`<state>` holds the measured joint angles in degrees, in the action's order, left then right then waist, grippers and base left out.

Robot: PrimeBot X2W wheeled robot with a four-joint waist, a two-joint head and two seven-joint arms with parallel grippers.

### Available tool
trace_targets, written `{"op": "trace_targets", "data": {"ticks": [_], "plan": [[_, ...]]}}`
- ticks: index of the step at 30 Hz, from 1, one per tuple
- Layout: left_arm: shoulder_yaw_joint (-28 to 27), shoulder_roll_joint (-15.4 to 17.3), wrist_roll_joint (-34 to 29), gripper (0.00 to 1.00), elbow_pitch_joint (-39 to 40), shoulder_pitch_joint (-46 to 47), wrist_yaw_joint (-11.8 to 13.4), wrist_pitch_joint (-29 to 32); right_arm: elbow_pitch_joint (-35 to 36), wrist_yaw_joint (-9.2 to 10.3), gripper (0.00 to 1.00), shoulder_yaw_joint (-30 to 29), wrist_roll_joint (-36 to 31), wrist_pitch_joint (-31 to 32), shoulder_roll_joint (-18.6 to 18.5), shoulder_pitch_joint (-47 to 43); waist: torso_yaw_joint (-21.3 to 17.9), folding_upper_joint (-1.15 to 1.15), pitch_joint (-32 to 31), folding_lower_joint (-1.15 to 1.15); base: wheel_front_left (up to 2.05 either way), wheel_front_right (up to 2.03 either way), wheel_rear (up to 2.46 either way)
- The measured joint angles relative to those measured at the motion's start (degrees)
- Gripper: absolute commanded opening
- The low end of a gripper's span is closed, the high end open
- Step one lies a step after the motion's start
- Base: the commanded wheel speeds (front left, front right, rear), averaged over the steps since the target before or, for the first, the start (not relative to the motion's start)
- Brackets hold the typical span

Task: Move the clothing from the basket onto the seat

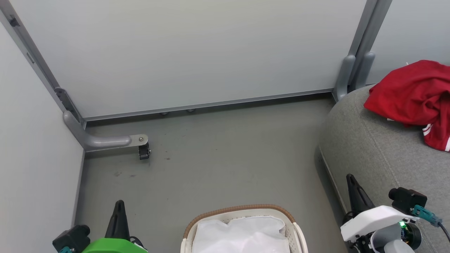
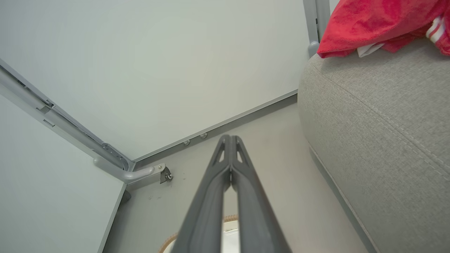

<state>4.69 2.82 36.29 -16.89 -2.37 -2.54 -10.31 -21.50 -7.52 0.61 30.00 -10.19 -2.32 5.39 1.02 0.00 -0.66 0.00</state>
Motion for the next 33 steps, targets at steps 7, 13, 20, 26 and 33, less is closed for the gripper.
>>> {"op": "trace_targets", "data": {"ticks": [7,13,20,26,33], "plan": [[-1.1,0.0,5.8,0.0,0.2,0.8,-0.5,1.7,0.8,0.0,0.0,-0.6,6.3,1.7,0.0,0.0,-0.1,0.0,0.1,0.0,0.0,0.0,0.0],[-2.0,0.0,10.3,0.0,0.4,1.4,-0.8,3.0,1.3,0.0,0.0,-1.2,11.2,2.9,0.0,0.0,-0.1,0.0,0.1,0.0,0.0,0.0,0.0],[-2.9,0.0,15.0,0.0,0.7,2.1,-1.1,4.5,2.0,0.0,0.0,-1.9,16.7,4.5,0.0,0.0,-0.2,0.0,0.2,0.0,0.0,0.0,0.0],[-3.8,0.0,19.0,0.0,1.0,2.7,-1.5,5.7,2.5,0.0,0.0,-2.3,21.1,5.7,-0.1,0.0,-0.2,0.0,0.2,0.0,0.0,0.0,0.0],[-4.6,0.0,23.2,0.0,1.2,3.2,-2.0,6.9,3.1,0.0,0.0,-2.9,25.7,6.9,-0.1,0.0,-0.3,0.0,0.3,0.0,0.0,0.0,0.0]]}}
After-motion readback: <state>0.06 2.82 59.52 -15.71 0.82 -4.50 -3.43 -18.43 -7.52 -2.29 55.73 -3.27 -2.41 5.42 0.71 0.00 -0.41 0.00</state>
